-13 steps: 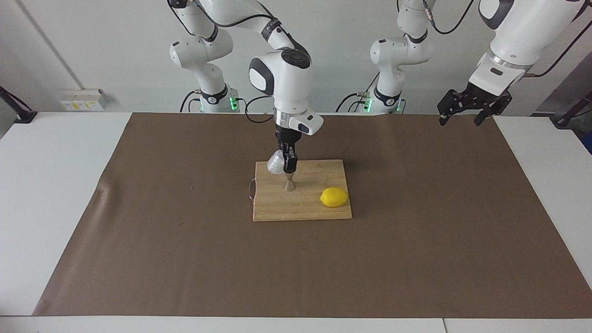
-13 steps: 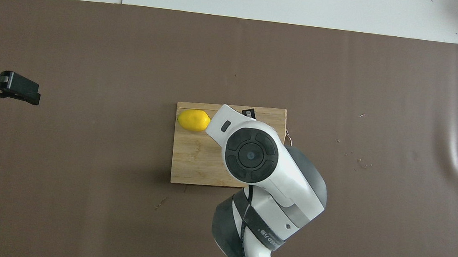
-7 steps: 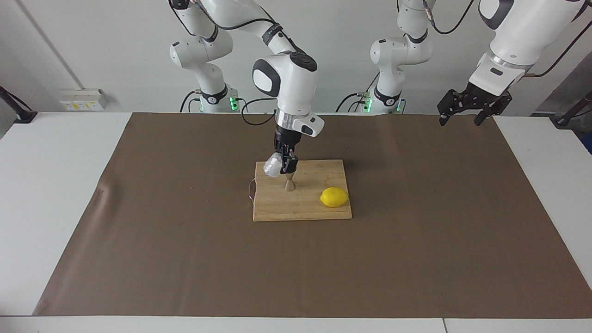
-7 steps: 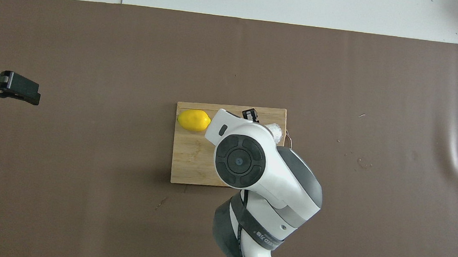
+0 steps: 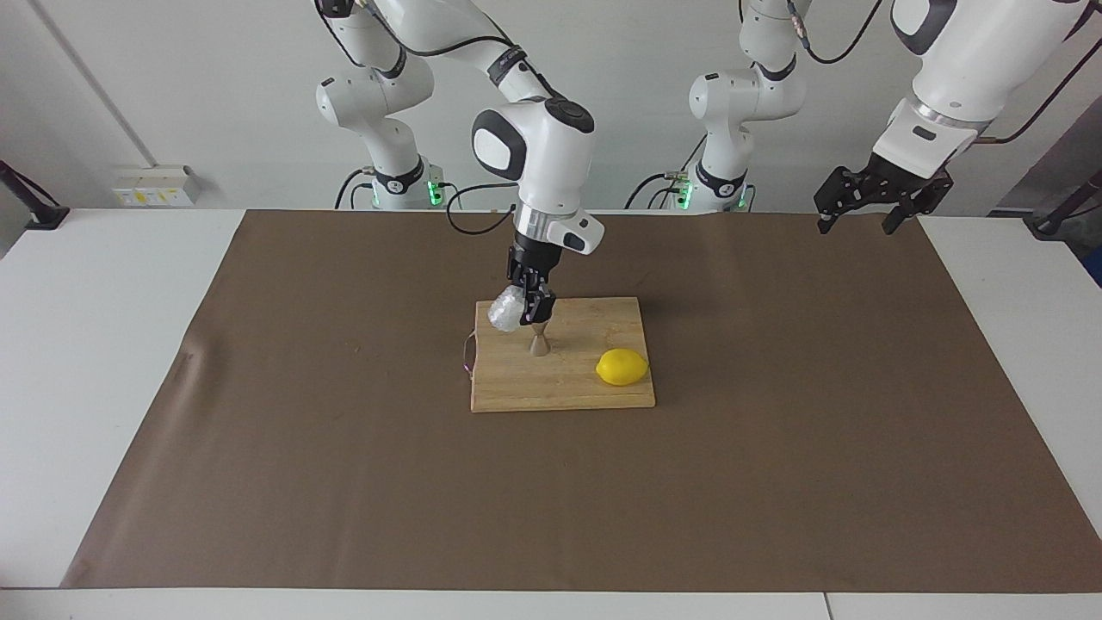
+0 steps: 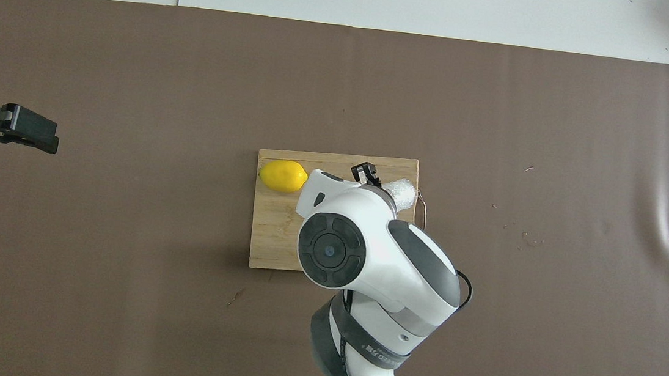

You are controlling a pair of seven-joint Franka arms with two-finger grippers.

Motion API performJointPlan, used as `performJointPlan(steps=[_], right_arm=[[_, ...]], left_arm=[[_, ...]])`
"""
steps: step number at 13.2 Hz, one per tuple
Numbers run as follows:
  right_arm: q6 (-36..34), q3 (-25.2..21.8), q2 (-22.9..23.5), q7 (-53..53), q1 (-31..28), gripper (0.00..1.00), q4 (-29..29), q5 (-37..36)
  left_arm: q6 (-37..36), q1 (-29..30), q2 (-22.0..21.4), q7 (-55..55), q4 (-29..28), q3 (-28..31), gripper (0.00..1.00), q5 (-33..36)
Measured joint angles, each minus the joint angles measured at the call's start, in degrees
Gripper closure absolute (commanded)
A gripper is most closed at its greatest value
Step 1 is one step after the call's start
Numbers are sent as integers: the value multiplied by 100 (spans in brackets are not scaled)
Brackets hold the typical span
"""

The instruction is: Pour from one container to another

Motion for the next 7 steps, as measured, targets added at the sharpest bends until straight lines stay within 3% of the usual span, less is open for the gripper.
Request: performJointPlan(steps=[7], right_arm=[[-126,1,35,239,202,100,-35,-409]], left_arm=[[0,0,0,0,0,0,0,0]])
